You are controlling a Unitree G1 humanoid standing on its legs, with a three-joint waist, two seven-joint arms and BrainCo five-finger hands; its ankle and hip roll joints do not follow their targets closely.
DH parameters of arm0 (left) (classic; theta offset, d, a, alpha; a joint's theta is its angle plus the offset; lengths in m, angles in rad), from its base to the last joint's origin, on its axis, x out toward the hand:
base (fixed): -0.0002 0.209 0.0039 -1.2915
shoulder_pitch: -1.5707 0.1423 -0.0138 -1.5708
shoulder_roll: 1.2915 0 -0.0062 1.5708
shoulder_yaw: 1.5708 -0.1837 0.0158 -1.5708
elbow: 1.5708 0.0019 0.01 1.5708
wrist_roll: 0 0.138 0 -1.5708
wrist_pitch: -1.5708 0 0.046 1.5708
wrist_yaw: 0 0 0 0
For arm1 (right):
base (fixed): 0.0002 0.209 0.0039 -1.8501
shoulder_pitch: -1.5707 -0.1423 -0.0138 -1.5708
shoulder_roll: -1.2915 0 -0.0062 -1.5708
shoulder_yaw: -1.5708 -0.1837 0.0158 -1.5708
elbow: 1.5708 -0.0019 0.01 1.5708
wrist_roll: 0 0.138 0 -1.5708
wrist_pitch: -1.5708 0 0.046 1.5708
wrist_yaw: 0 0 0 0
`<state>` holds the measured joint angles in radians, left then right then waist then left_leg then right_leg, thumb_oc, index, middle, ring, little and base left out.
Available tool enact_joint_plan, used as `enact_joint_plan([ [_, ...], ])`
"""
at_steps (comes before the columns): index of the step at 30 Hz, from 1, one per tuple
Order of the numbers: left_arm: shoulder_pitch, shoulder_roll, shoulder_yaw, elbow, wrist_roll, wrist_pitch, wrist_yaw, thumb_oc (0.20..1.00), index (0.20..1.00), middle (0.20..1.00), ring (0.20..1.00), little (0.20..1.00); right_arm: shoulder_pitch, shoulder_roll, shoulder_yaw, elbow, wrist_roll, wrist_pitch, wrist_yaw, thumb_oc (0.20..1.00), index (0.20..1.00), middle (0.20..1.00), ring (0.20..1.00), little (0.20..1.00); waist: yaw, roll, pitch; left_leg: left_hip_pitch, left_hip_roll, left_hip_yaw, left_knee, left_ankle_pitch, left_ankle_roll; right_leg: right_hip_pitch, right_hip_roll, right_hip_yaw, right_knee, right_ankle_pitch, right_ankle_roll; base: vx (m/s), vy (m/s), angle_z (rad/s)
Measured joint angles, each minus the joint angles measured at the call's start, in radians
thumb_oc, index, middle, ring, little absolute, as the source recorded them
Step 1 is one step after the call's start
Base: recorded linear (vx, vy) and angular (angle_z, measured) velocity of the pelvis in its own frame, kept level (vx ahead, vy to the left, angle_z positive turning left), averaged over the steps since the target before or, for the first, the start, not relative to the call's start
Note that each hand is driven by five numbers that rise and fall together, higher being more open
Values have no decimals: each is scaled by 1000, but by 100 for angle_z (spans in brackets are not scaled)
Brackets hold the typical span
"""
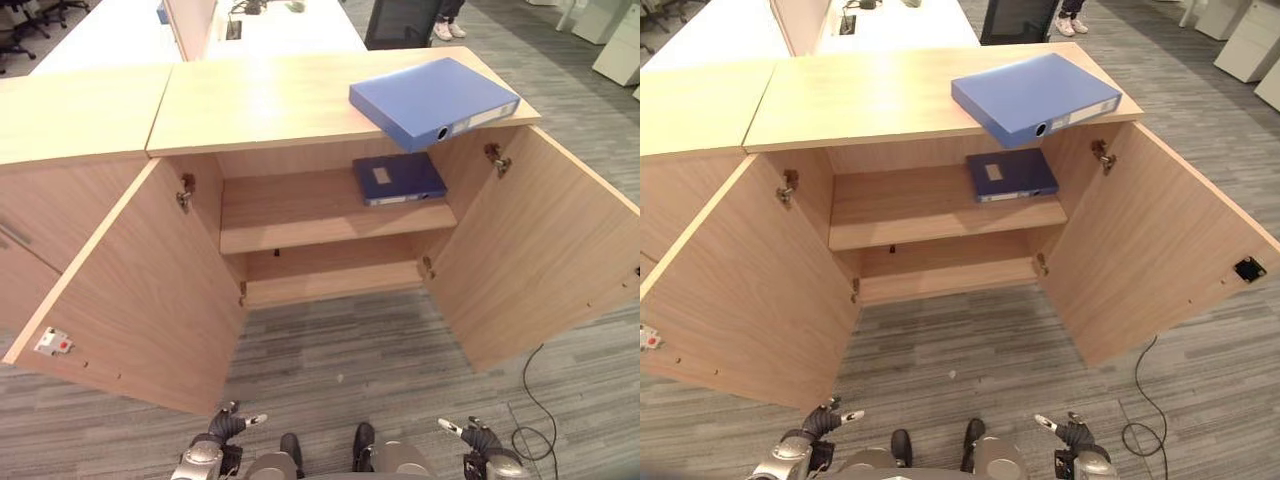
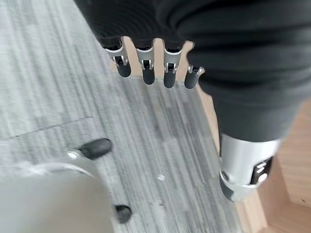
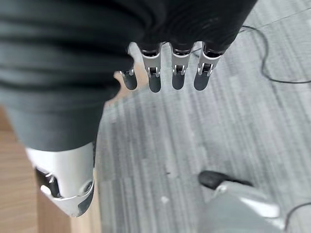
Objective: Put the empty folder in the office cabinet
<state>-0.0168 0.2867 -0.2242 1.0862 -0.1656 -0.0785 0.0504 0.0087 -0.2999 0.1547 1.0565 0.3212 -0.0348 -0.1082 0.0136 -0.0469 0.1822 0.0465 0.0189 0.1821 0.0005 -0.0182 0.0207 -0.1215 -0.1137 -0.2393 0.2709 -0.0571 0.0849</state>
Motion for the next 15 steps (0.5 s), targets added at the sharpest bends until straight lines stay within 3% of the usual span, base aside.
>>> enact_joint_plan([
  [3, 7, 0, 1, 1, 1, -1, 0, 1000, 1000, 1000, 1000, 1000, -20, 7, 1, -4, 0, -1, 1, 1000, 1000, 1000, 1000, 1000, -9, 37, 23, 55, 2, -25, -49, 27, 26, -97, -28, 75, 265, 19, 112, 75, -43, 34],
  [5, 12, -2, 10, -8, 15, -2, 3, 1000, 1000, 1000, 1000, 1000, -14, 10, 1, -5, 0, 1, 2, 1000, 1000, 1000, 1000, 1000, -10, 34, 22, 68, -9, -25, -62, 31, 33, -114, -82, 101, 286, 3, 117, 100, -126, 31],
  [6, 18, 0, 19, -6, 17, -4, 4, 1000, 1000, 1000, 1000, 1000, -17, 13, 1, -5, 0, 0, 1, 1000, 1000, 1000, 1000, 1000, 1, 36, 21, 76, -10, -34, -71, 22, 18, -119, -127, 119, 237, 5, 114, 226, -214, 16],
  [7, 19, 6, 21, -5, 17, -4, 5, 1000, 1000, 1000, 1000, 1000, -15, 16, 0, -5, 0, -1, 1, 1000, 1000, 1000, 1000, 1000, -3, 23, 15, 82, -20, -54, -79, 33, 19, -82, -164, 121, 59, 11, 121, 169, -137, 20],
  [8, 17, 9, 22, -4, 18, -3, 6, 1000, 1000, 1000, 1000, 1000, -17, 20, 0, -5, 0, -2, 2, 1000, 1000, 1000, 1000, 1000, -8, 18, 12, 82, -17, -73, -89, 39, 12, -63, -162, 150, -43, 12, 122, 205, -185, 33],
  [9, 9, 11, 23, -2, 18, -3, 7, 1000, 1000, 1000, 1000, 1000, -17, 21, 0, -5, 0, -2, 2, 1000, 1000, 1000, 1000, 1000, -17, 18, 12, 79, -8, -88, -89, 37, 8, -34, -140, 202, -152, 14, 121, 85, -92, 40],
  [11, -6, 11, 23, 6, 20, -7, 7, 1000, 1000, 1000, 1000, 1000, -14, 23, 0, -1, 0, -1, 0, 1000, 1000, 1000, 1000, 1000, -38, 19, 14, 82, 3, -125, -89, 35, 3, 5, -112, 235, -299, 73, 118, 115, -125, 63],
  [12, -17, 16, 23, 16, 23, -10, 8, 1000, 1000, 1000, 1000, 1000, -6, 29, 1, 6, 0, 1, 0, 1000, 1000, 1000, 1000, 1000, -48, -19, 15, 107, -1, -151, -91, 23, -36, 44, -92, 271, -364, 133, 100, 106, -135, 81],
  [13, -18, 13, 21, 19, 24, -11, 7, 1000, 1000, 1000, 1000, 1000, 1, 28, -1, 6, 0, 0, -1, 1000, 1000, 1000, 1000, 1000, -62, -21, 17, 125, 4, -172, -93, 17, -57, 67, -87, 284, -354, 228, 80, 100, -152, 74],
  [15, -11, -17, 21, 12, 25, -14, 7, 1000, 1000, 1000, 1000, 1000, 11, 11, -4, 6, 0, 0, -1, 1000, 1000, 1000, 1000, 1000, -57, 29, 11, 146, 58, -179, -100, 0, -75, 97, -35, 268, -366, 232, 54, 75, -153, 21],
])
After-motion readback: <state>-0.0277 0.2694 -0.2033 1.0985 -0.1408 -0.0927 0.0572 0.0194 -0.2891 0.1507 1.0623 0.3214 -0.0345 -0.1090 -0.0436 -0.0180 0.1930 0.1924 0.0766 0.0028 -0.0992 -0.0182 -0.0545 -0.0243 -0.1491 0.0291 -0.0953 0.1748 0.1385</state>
